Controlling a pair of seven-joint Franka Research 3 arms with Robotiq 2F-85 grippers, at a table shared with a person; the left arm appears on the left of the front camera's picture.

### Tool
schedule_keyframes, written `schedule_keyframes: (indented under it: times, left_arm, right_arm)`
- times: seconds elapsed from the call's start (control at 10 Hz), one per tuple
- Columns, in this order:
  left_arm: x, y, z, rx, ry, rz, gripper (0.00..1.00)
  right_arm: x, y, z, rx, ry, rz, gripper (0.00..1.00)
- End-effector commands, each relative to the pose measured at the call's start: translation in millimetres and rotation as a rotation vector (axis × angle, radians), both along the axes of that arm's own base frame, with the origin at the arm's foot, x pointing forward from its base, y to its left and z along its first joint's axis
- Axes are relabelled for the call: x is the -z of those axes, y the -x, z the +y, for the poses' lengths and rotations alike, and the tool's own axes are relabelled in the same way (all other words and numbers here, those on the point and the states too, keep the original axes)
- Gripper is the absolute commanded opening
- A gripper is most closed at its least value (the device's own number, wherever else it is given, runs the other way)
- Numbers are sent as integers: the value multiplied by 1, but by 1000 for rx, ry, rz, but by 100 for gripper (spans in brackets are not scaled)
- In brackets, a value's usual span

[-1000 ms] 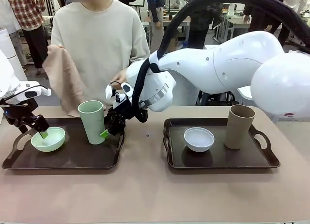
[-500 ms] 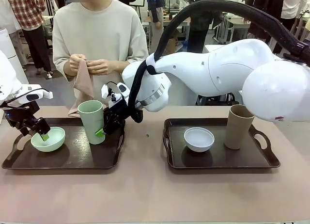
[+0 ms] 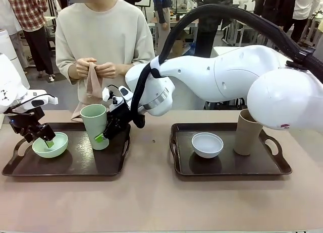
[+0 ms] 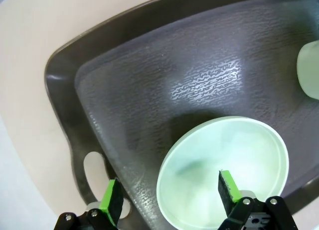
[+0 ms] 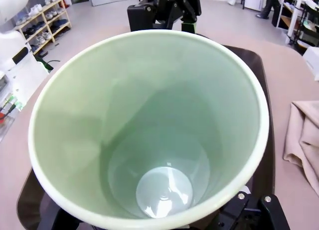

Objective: Set up a tray with a mat and arrange the tableware.
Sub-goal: Pick up the Picnic Bowl and Reusable plastic cup from the Handle tray in front of the human's position and hold them in the air.

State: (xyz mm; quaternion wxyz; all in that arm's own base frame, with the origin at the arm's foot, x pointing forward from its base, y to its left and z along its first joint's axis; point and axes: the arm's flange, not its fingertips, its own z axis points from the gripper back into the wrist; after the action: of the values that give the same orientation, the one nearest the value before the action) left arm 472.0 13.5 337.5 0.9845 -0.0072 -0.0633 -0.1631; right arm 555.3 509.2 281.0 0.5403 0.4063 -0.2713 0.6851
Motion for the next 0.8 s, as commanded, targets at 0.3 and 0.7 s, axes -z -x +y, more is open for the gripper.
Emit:
schedule_keyframes:
  times: [0.3,0.7]
  left_arm:
    - [7,-18,2,-82,30,13,45]
    - [3,-15,2,-108,35,27,21]
  right_arm:
    - [-3,-8,6,-58,-22,-4,42]
    - [-2,-7,6,-52,-16,-7,0]
